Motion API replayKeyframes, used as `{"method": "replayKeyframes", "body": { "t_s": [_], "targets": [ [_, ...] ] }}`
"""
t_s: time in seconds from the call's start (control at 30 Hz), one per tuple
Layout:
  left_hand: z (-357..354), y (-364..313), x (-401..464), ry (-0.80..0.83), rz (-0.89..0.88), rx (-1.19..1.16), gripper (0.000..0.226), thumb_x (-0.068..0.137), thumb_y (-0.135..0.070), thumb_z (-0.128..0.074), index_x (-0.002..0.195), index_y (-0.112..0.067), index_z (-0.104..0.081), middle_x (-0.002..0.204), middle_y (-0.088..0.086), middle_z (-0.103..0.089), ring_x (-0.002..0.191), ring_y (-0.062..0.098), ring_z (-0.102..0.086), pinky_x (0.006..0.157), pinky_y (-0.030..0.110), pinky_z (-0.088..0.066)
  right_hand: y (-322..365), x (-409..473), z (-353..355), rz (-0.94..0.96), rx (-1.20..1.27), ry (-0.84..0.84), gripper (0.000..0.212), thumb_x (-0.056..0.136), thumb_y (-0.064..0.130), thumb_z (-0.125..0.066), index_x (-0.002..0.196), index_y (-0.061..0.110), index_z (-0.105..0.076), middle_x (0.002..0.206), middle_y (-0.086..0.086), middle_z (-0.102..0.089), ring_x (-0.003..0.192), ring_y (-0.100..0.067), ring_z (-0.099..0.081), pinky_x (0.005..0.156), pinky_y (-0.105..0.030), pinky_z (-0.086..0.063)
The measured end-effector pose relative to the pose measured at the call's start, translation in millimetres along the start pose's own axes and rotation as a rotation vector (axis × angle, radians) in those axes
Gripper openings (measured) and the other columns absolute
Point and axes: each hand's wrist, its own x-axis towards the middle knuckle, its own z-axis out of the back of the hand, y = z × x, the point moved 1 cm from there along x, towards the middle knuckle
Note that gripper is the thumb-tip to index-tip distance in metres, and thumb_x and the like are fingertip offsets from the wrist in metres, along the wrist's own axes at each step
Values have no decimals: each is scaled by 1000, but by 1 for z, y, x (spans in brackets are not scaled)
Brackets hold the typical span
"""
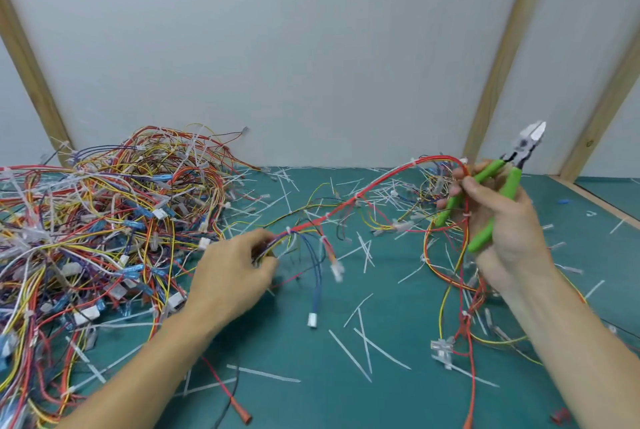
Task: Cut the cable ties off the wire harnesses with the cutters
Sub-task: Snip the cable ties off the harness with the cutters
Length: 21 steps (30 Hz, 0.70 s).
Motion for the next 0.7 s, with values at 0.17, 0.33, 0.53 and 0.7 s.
{"method": "replayKeyframes", "body": {
  "t_s": [0.17, 0.33, 0.53, 0.7],
  "targets": [
    [0, -7, 3, 157, -51, -424, 17, 100, -21, -61, 88, -25, -73, 68, -4, -70, 51, 14, -61, 52, 24, -47, -10, 8, 23, 126, -561, -432, 24, 93, 4, -69, 108, 17, -54, 103, 0, -74, 72, -6, -66, 67, -28, -55],
    [0, -14, 2, 364, 271, -980, 21, 99, -21, -58, 97, -18, -79, 82, 8, -73, 44, 17, -50, 40, 20, -38, -7, -10, 8, 565, -1069, -340, 31, 89, 25, -73, 112, 25, -52, 101, 5, -60, 91, -17, -57, 81, -32, -43],
    [1, -13, 6, 538, 360, -1194, 39, 79, -29, -64, 115, -20, -75, 99, 7, -76, 54, 18, -62, 41, 21, -45, 0, -27, -15, 767, -1066, -182, 31, 86, 21, -68, 114, 23, -53, 107, 23, -46, 99, -13, -52, 86, -2, -33],
    [2, -14, 2, 380, 245, -1053, 30, 88, -23, -65, 115, -28, -76, 74, -6, -58, 59, 8, -49, 54, 18, -41, 1, -24, -7, 736, -1010, -246, 30, 89, 11, -68, 115, 16, -54, 109, 21, -50, 104, -28, -59, 88, -20, -41]
  ]
}}
